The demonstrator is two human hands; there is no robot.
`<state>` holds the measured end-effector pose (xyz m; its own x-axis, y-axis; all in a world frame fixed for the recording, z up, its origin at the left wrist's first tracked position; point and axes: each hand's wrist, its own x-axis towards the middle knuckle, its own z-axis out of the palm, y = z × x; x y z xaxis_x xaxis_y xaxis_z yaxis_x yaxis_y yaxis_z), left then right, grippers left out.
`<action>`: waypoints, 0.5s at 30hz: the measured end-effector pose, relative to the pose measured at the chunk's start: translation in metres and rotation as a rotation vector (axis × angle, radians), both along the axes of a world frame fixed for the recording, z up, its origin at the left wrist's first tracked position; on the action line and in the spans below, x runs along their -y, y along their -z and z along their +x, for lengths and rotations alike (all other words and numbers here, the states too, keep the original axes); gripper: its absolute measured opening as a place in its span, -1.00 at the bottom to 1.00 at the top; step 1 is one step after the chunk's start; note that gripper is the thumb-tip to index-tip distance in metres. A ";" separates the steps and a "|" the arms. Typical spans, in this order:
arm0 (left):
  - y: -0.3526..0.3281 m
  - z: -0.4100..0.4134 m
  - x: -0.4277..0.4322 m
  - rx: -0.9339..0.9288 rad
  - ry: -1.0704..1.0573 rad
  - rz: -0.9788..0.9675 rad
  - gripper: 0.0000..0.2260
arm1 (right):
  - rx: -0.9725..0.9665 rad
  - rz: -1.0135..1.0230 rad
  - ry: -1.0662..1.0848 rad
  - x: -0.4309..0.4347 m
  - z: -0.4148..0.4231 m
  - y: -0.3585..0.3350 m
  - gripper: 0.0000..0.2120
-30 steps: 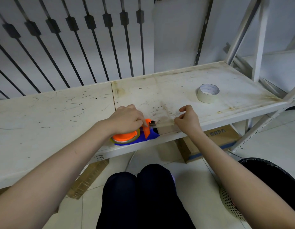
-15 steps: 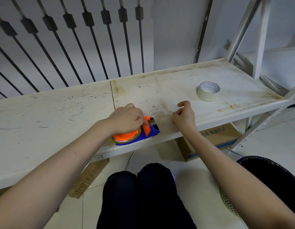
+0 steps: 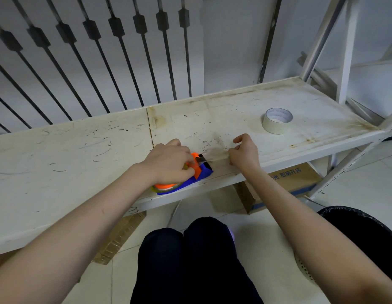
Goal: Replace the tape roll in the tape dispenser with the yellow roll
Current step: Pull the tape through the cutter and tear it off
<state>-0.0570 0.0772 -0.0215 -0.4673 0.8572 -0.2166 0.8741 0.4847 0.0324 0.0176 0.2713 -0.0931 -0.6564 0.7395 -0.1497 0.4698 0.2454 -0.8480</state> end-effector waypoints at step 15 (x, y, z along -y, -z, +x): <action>0.000 0.002 -0.005 -0.107 0.048 -0.113 -0.63 | -0.061 0.207 0.035 0.009 -0.018 0.001 -0.77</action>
